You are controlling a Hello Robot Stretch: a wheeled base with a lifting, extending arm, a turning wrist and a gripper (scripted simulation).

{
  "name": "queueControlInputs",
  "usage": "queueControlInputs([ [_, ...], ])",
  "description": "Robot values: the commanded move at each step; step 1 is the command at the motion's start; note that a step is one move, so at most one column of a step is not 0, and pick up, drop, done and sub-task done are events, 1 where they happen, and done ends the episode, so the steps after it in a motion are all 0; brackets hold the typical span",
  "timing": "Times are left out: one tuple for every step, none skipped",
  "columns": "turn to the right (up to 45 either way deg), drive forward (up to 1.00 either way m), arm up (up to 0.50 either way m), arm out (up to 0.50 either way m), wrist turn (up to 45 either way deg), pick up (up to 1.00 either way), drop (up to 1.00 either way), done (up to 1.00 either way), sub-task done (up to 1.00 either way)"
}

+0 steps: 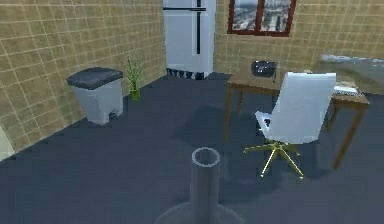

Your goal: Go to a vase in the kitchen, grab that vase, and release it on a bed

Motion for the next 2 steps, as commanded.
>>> queueControlInputs([
  [0.0, 0.05, 0.0, 0.0, 0.0, 0.0, 0.0, 0.0, 0.0],
  [-45.0, 0.0, 0.0, 0.0, 0.0, 0.0, 0.0, 0.0, 0.0],
])
